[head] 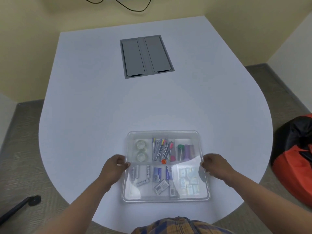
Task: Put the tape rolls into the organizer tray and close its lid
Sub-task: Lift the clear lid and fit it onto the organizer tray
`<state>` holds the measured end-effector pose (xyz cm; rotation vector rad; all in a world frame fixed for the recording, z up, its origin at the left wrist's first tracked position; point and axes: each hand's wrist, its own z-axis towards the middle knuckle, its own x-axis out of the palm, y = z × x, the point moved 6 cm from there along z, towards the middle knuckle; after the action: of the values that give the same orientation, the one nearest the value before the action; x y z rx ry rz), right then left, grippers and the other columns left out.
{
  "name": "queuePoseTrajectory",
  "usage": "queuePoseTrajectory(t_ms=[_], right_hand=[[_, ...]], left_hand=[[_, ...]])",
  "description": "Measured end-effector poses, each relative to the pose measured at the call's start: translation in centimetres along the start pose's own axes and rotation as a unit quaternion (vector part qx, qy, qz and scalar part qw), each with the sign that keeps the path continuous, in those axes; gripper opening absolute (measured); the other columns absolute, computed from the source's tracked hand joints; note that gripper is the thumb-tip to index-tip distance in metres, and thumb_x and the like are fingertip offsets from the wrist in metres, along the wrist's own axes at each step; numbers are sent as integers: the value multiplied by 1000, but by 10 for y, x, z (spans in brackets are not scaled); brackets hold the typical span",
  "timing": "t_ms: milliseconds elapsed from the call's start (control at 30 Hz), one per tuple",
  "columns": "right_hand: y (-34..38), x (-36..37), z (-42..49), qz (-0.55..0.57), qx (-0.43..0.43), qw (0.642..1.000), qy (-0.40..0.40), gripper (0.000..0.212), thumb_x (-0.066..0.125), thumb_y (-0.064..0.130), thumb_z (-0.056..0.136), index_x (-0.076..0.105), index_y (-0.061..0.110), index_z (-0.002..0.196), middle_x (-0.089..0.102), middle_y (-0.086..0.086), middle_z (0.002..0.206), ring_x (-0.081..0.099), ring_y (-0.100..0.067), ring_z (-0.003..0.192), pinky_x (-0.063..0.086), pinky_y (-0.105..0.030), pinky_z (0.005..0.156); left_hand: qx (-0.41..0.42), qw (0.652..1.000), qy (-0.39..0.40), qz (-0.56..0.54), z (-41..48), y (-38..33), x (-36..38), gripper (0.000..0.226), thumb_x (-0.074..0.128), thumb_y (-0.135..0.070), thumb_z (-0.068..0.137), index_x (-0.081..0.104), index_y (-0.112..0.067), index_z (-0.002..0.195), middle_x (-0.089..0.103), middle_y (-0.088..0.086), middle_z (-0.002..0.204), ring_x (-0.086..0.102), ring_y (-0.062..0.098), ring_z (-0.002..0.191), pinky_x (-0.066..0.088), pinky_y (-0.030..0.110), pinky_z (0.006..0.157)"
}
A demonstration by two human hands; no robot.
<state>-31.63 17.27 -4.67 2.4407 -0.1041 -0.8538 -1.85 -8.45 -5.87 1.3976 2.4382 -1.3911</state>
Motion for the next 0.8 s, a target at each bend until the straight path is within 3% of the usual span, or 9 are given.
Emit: queuePoseTrajectory(t_ms=[67,133,200,267,367,533,600,733,800], right_hand=[[21,-8,3,-109,-75,990,-45,55,69,31,84,49,15,133,50,0,137,55,-23,118,43,-36,99],[43,-11,3,-144,-138,979,-49,80,73,37,80,30,20,146,27,2,156,48,-21,128,42,-38,102],[60,-10,5,-216,-171,961,-29,99,74,45,77,13,22,152,5,7,161,40,-17,134,43,-38,101],[70,-7,8,-303,-170,938,-5,114,73,58,70,2,24,152,-8,12,160,42,-16,132,46,-37,96],[74,-1,13,-382,-138,913,40,132,74,69,58,-7,22,152,-19,14,157,48,-16,127,51,-36,89],[69,7,16,-423,-125,895,60,152,82,64,48,-24,19,146,-36,13,149,59,-15,112,54,-33,75],[70,9,18,-421,-128,896,60,154,83,62,48,-28,19,144,-40,12,148,60,-16,110,54,-33,74],[79,1,27,-409,-136,901,45,151,82,64,48,-28,24,145,-38,16,149,60,-17,110,55,-34,74],[88,-4,30,-414,-143,899,27,148,81,65,49,-21,26,148,-32,17,152,55,-18,118,55,-37,79]], left_hand=[[59,991,-7,120,5,-18,-4,63,78,-21,76,47,-16,130,56,2,121,58,23,105,48,36,86],[127,971,6,200,9,-40,-5,95,83,-24,68,27,-20,145,37,0,147,46,20,127,41,34,98],[178,940,50,286,15,-57,-1,117,87,-30,61,10,-25,150,9,-10,159,27,11,139,36,31,104],[185,899,94,385,20,-65,5,130,87,-38,58,-4,-28,150,-13,-17,157,20,7,142,38,30,103],[181,855,125,471,25,-67,9,137,88,-38,57,-14,-24,148,-26,-16,153,20,9,142,44,30,95],[176,852,143,472,30,-65,8,139,87,-37,58,-20,-28,146,-36,-24,143,40,11,132,50,34,86],[185,846,139,481,33,-71,7,137,87,-37,59,-19,-27,146,-36,-23,142,34,9,136,49,33,87],[193,831,127,507,47,-87,2,138,87,-42,58,-17,-24,147,-32,-16,147,1,12,146,43,41,102],[193,824,102,523,52,-96,-3,135,87,-44,57,-10,-23,149,-22,-11,155,-1,13,146,36,42,108]])
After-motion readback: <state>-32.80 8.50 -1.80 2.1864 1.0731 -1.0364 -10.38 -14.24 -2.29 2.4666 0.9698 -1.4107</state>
